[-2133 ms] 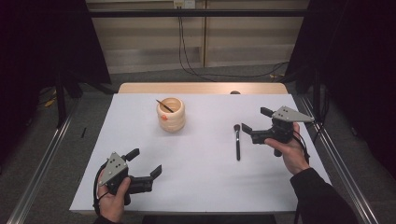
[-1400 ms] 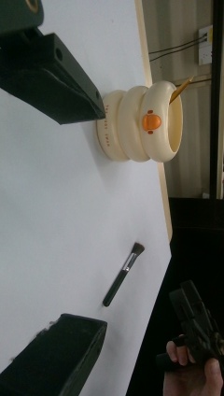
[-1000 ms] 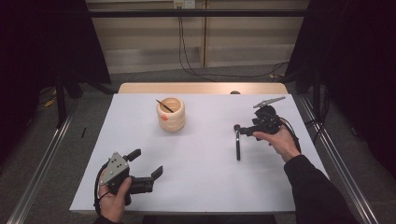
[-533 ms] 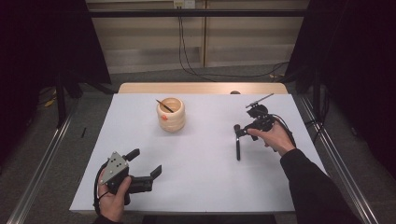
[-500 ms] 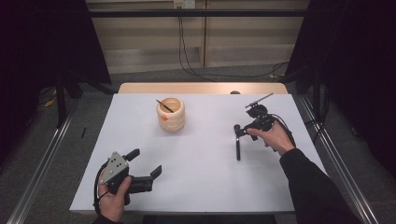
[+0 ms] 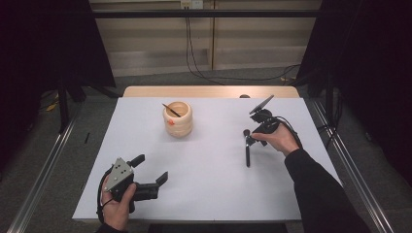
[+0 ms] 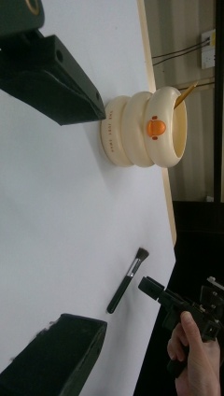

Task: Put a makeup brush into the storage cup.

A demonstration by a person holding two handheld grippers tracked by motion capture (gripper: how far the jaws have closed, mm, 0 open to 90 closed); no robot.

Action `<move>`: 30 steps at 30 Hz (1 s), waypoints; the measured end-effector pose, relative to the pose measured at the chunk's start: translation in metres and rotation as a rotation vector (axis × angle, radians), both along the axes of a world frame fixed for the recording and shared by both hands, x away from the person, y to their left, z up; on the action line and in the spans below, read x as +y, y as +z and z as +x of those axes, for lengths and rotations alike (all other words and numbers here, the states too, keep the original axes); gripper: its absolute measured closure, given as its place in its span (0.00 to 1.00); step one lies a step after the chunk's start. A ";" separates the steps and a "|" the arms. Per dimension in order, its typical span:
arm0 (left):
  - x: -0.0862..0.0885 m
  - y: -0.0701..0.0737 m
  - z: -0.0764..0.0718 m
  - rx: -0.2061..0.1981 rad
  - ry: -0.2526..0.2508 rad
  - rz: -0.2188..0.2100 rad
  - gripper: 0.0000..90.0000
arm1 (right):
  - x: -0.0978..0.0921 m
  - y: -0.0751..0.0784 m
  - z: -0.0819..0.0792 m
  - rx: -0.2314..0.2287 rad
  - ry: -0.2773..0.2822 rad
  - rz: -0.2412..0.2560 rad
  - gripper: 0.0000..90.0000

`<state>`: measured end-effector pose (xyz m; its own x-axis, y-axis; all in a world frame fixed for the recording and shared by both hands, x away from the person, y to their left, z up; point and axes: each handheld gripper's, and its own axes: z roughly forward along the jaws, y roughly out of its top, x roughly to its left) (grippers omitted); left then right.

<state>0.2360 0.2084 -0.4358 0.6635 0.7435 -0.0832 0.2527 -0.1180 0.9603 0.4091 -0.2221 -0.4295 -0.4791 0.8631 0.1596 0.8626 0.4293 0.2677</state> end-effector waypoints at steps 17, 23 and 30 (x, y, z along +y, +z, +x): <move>0.000 0.000 0.000 -0.004 0.001 0.004 0.02 | 0.017 -0.012 0.010 0.095 -0.005 -0.046 0.67; 0.001 0.000 0.000 -0.008 0.001 0.013 0.02 | 0.019 -0.015 0.011 0.104 -0.010 -0.064 0.71; 0.000 -0.001 0.000 -0.003 0.000 0.014 0.02 | 0.017 -0.016 0.011 0.115 -0.016 -0.068 0.76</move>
<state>0.2363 0.2087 -0.4363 0.6639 0.7445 -0.0708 0.2494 -0.1311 0.9595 0.4206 -0.2049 -0.4457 -0.4471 0.8811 0.1540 0.8928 0.4291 0.1371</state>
